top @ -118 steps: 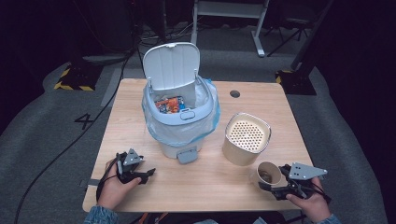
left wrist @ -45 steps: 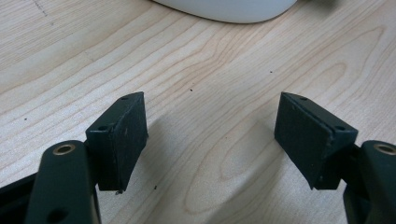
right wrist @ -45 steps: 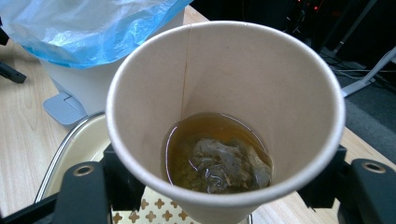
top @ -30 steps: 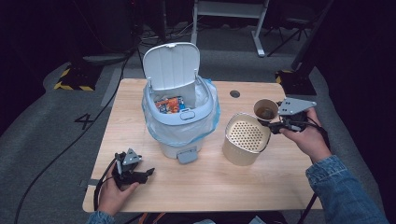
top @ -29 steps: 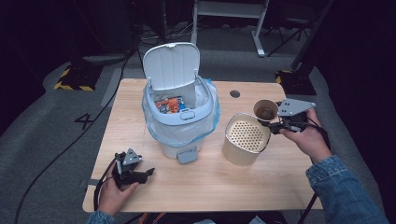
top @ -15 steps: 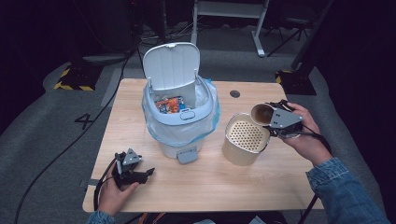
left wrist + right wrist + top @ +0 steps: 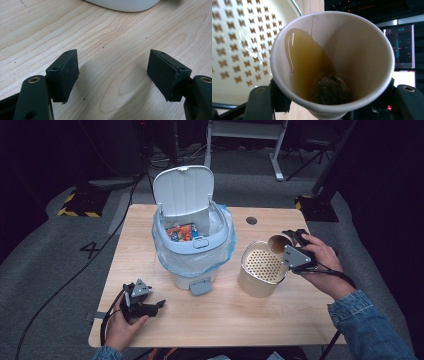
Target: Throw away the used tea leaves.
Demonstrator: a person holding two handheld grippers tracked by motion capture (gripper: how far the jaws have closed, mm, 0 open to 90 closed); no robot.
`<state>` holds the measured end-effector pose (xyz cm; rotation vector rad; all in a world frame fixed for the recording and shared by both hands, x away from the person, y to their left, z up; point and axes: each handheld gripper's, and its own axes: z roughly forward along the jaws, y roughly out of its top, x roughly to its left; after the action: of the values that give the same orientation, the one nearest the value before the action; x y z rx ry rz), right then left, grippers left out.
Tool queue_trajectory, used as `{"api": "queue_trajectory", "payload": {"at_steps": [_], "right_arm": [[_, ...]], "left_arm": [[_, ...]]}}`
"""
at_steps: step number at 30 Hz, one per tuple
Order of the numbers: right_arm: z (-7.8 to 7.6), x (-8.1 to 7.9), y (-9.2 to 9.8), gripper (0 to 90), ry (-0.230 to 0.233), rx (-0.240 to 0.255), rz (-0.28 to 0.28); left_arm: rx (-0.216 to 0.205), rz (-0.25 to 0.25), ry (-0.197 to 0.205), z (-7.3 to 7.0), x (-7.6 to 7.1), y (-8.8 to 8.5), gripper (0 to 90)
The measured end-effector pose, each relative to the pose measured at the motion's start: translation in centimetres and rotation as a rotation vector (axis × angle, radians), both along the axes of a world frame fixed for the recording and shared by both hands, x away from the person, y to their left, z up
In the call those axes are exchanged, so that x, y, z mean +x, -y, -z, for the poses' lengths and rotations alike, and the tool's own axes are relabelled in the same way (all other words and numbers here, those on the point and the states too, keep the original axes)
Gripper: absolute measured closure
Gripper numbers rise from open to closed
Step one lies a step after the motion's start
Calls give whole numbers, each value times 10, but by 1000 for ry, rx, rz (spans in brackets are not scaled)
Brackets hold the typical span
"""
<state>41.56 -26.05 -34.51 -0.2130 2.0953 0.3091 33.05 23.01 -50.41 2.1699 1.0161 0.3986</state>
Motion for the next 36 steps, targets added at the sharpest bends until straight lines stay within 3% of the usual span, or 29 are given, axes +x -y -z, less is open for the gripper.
{"api": "queue_trajectory", "payload": {"at_steps": [12, 27, 36], "right_arm": [[12, -6, -7, 344, 168, -233, 3], [28, -27, -25, 347, 487, -540, -68], [39, -37, -30, 351, 641, -703, -85]], "left_arm": [[-3, -7, -4, 0, 0, 0, 255], [-1, -9, -4, 0, 0, -1, 254], [-4, -10, -6, 0, 0, 0, 254]]}}
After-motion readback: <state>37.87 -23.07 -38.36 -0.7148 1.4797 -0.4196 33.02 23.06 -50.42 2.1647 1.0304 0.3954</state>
